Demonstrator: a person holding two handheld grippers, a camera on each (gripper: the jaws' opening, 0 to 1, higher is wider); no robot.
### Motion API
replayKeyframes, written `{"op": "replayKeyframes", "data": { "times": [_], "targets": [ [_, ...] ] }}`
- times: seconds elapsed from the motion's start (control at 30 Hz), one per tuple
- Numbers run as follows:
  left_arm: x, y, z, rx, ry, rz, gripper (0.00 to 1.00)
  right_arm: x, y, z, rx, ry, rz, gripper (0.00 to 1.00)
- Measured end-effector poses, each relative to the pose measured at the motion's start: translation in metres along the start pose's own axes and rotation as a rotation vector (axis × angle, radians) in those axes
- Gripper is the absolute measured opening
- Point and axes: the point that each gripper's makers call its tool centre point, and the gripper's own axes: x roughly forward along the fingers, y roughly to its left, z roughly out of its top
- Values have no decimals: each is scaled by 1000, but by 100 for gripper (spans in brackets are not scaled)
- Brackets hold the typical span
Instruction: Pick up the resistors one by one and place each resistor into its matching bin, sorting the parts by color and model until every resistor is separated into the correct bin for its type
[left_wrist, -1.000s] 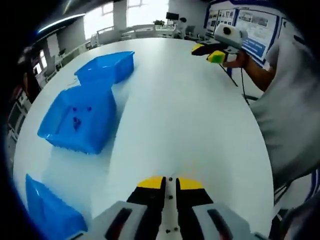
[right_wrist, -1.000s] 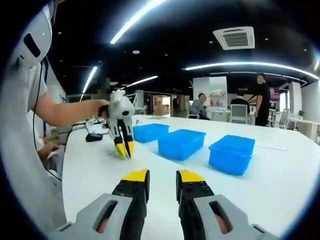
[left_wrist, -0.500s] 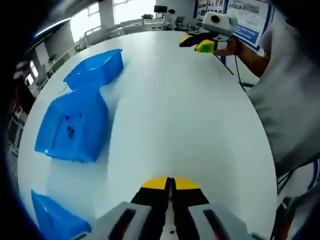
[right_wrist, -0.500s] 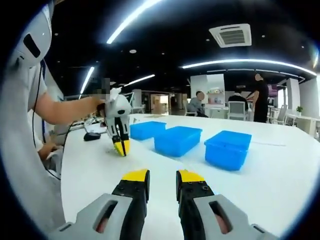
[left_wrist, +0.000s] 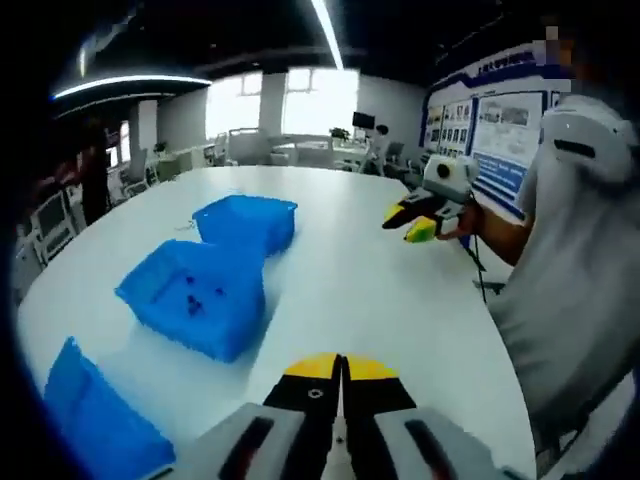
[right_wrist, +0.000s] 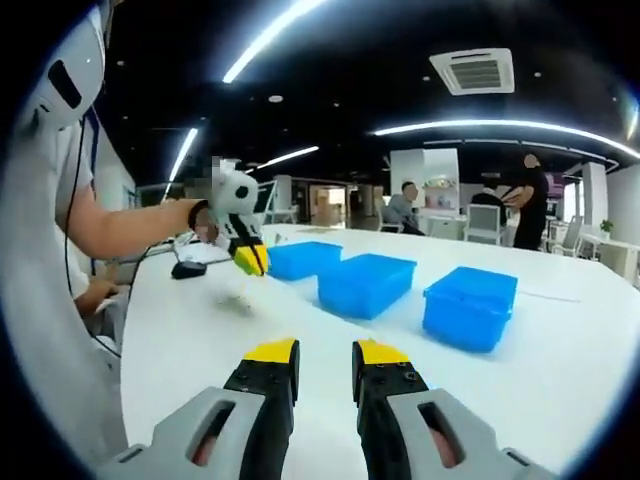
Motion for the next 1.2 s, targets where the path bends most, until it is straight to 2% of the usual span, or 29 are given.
{"op": "replayKeyframes", "data": {
  "times": [0.07, 0.1, 0.17, 0.2, 0.23, 0.27, 0.3, 0.33, 0.37, 0.43, 0.47, 0.53, 0.63, 0.83, 1.1, 1.17, 1.2],
  "targets": [
    [-23, 30, 9, -82, -116, 125, 4, 2, 2, 2, -1, -6, 6, 24],
    [-30, 39, 11, -109, -146, 162, 4, 3, 3, 1, -1, -5, 6, 24],
    [-58, 78, 13, -208, -246, 349, 4, 4, 4, 0, 1, -1, 7, 24],
    [-70, 97, 10, -279, -290, 458, 4, 5, 5, 0, 3, -2, 10, 24],
    [-78, 111, 6, -335, -316, 540, 4, 5, 7, 0, 5, -3, 13, 24],
    [-89, 127, -9, -415, -316, 650, 4, 6, 8, -1, 7, -1, 16, 24],
    [-95, 136, -27, -455, -255, 725, 4, 7, 9, -2, 8, 2, 19, 24],
    [-99, 142, -39, -440, -205, 777, 4, 8, 10, -3, 9, 6, 22, 24],
    [-99, 146, -40, -434, -223, 791, 4, 8, 11, -3, 7, 9, 26, 24],
    [-98, 143, -32, -445, -297, 761, 4, 8, 13, -3, 3, 13, 31, 24],
    [-100, 142, -30, -437, -303, 770, 4, 7, 14, -2, 0, 13, 34, 24],
    [-105, 144, -29, -404, -285, 818, 6, 6, 15, -2, -2, 12, 37, 24],
    [-108, 143, -25, -406, -295, 822, 15, 6, 14, -3, 4, 15, 30, 24],
    [-114, 141, -29, -415, -273, 831, 16, 3, 14, 0, 0, 8, 25, 24],
    [-122, 129, -30, -410, -280, 816, 15, 3, 16, -3, 4, 12, 25, 24],
    [-119, 121, -27, -379, -273, 793, 15, 4, 17, -2, 0, 12, 29, 24],
    [-115, 115, -24, -335, -256, 763, 15, 4, 17, -2, -2, 12, 30, 24]
  ]
}}
